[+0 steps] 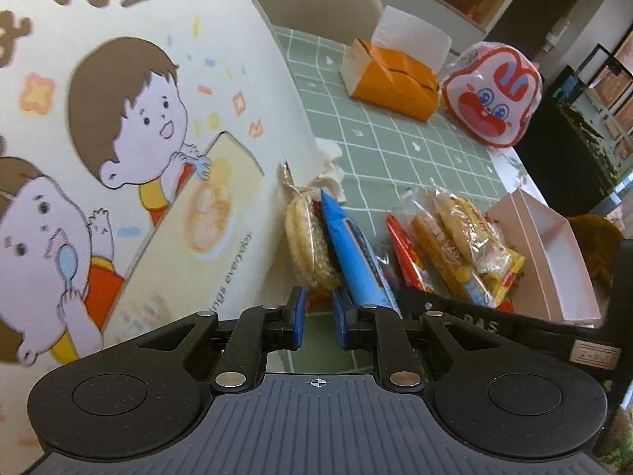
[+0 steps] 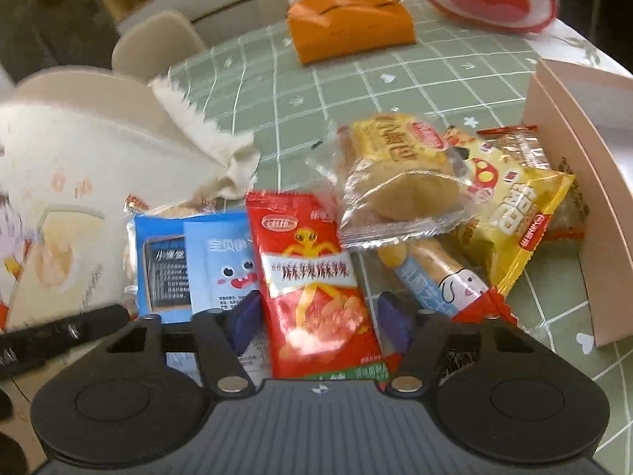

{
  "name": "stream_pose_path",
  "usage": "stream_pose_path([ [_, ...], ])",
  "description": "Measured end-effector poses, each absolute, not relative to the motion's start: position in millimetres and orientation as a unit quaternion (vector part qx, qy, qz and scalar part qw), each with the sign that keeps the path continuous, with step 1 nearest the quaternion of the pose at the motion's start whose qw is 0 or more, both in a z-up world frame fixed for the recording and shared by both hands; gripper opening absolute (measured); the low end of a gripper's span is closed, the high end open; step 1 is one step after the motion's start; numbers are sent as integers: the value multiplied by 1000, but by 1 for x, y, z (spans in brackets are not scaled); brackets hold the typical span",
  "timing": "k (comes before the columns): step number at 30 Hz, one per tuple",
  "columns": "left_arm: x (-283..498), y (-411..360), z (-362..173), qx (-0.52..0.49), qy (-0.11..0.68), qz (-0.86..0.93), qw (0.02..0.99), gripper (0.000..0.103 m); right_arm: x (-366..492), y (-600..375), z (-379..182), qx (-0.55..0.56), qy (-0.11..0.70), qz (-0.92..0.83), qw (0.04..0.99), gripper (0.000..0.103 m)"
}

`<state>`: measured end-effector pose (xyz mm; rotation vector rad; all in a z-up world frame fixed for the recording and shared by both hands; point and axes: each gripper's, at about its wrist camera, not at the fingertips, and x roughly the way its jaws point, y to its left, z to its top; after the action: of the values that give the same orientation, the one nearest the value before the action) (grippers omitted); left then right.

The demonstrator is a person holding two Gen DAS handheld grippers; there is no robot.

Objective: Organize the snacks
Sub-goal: 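Move the left tool into the snack pile beside the blue packet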

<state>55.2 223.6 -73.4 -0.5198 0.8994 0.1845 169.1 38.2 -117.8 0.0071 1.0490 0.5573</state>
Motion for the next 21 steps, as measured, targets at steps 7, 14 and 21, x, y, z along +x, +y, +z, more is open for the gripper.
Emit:
stream_pose_path([
  [7,78,205,-81,-245,441,50,862,18,143,-8,-117,14,519,238,821,53],
  [14,89,187,-61,-230,411,48,881,19,106,-71,-114,-4,508,160,846,53],
  [21,90,180,-16,-256,358,79,895,19,99,-123,-109,12,493,120,862,66],
])
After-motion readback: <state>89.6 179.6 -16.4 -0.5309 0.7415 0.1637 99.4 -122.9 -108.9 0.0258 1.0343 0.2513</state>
